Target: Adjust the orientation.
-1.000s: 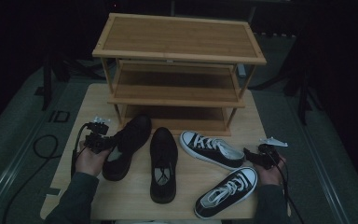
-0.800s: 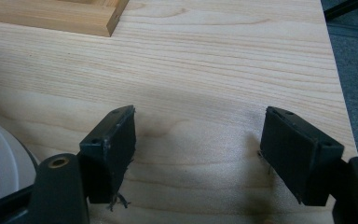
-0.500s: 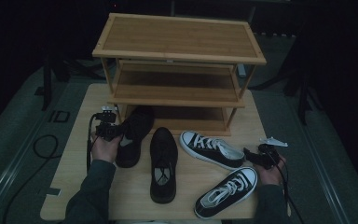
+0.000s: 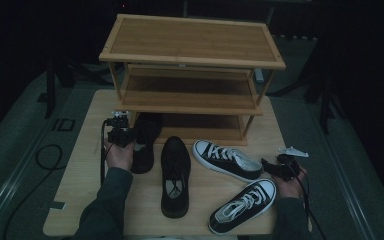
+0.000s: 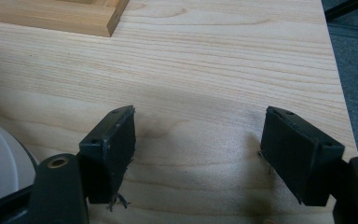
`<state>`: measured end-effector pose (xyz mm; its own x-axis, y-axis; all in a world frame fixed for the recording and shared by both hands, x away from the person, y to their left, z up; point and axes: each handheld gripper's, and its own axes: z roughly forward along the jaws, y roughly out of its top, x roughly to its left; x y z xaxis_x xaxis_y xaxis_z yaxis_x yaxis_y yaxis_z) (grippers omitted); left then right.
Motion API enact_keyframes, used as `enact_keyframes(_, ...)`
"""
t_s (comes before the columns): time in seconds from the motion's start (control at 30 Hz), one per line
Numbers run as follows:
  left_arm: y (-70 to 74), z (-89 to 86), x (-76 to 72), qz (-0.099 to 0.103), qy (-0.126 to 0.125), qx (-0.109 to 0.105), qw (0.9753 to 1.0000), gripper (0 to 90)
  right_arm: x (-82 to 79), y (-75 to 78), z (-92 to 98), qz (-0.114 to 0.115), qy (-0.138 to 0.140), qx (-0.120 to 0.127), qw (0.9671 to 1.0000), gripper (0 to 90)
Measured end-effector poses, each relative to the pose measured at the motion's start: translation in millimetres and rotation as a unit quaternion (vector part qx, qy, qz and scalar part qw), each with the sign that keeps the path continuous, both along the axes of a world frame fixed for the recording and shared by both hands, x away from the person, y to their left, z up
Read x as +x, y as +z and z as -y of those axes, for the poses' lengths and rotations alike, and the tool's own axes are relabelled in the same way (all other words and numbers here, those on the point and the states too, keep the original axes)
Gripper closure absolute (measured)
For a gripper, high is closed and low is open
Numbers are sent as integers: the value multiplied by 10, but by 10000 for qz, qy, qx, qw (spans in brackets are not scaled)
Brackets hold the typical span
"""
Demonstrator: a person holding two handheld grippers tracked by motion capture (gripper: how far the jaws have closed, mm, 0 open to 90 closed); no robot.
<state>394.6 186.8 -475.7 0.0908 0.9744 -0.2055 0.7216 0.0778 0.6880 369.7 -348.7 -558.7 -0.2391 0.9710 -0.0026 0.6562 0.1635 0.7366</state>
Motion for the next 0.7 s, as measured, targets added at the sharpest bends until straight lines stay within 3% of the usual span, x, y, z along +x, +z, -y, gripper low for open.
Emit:
enact_keyframes(0.1, -23, -4, -10, -101, -321, 197, 9992, 636, 0, 0, 0, 0, -2, 1, 10000, 262)
enact_keyframes(0.17, -20, -61, -44, -60, -447, 89, 9989, 579, 0, 0, 0, -1, 0, 1, 10000, 261)
enact_keyframes(0.27, 44, -162, -139, 81, -592, -48, 9982, 565, 0, 0, 0, 1, 0, 0, 10000, 261)
enact_keyframes(0.43, 181, -219, -389, 409, -903, 239, 9948, 555, 0, 0, 0, 0, 0, 0, 10000, 261)
enact_keyframes(0.5, 239, -250, -497, 522, -980, 264, 9935, 543, 0, 0, 0, 0, 0, 1, 10000, 262)
enact_keyframes(0.6, 303, -300, -645, 664, -1279, -5, 9896, 538, 0, 0, 0, 0, 0, 0, 10000, 261)
enact_keyframes(0.7, 350, -304, -779, 819, -1382, 145, 9869, 524, 0, 0, 0, -1, 0, 0, 10000, 261)
